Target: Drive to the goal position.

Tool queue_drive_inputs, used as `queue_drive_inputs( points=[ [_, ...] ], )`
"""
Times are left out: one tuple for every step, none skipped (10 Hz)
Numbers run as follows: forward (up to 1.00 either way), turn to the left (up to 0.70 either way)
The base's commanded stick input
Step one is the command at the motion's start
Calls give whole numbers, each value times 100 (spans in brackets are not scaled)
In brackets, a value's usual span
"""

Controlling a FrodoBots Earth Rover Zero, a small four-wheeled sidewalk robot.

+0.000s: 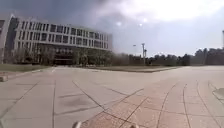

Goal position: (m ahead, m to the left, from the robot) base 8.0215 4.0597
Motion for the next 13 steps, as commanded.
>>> queue_drive_inputs(
  points=[
    [70,-1],
    [70,-1],
    [70,-1],
    [70,-1],
    [70,-1],
    [70,-1],
    [70,-1],
    [70,-1],
    [70,-1],
    [70,-1],
    [70,-1],
    [70,22],
    [70,24]
  ],
)
